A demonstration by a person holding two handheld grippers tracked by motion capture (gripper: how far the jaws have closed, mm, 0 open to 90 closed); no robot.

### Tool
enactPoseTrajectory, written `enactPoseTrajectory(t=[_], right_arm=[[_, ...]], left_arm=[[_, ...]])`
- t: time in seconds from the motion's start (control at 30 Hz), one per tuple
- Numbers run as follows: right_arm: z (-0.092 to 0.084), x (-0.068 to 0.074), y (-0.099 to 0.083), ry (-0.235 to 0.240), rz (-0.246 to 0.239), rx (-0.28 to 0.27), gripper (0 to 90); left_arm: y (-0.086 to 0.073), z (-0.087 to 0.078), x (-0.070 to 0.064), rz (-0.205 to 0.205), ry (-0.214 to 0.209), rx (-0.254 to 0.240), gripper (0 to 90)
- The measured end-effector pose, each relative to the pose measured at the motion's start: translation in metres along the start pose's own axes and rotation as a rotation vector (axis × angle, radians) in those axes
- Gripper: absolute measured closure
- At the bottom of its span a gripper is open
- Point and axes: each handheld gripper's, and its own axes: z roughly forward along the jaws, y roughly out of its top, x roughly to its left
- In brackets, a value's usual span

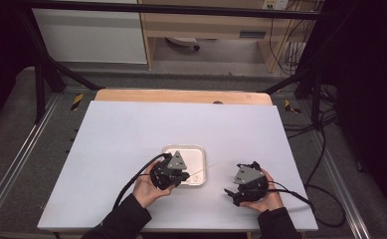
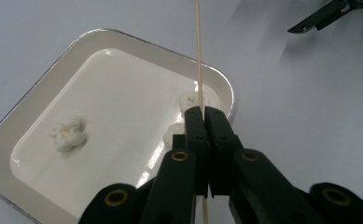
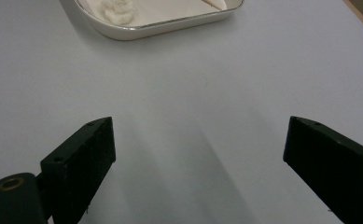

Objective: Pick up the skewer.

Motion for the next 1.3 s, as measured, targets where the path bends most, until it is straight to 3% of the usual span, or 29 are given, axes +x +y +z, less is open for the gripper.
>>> enactPoseTrajectory(t=[0.17, 0.27, 0.7, 0.97, 1.03, 1.3], right_arm=[[-0.001, 0.002, 0.002, -0.013, -0.044, 0.000, 14.0], [-0.004, 0.003, 0.006, -0.033, -0.096, -0.009, 19.2], [-0.007, 0.007, 0.015, -0.037, -0.207, -0.028, 34.5], [-0.004, 0.010, 0.021, -0.042, -0.300, -0.014, 44.3], [-0.004, 0.010, 0.023, -0.050, -0.354, -0.009, 47.8], [-0.002, 0.012, 0.026, -0.071, -0.454, -0.014, 54.0]], left_arm=[[0.006, 0.004, -0.001, 0.008, -0.003, 0.011, 88.8], [0.011, 0.005, -0.003, 0.021, -0.002, 0.021, 88.8], [0.029, 0.011, -0.009, 0.063, -0.017, 0.051, 88.8], [0.037, 0.019, -0.013, 0.085, -0.030, 0.074, 88.8], [0.039, 0.020, -0.015, 0.091, -0.033, 0.079, 88.8], [0.046, 0.027, -0.021, 0.111, -0.049, 0.093, 88.8]])
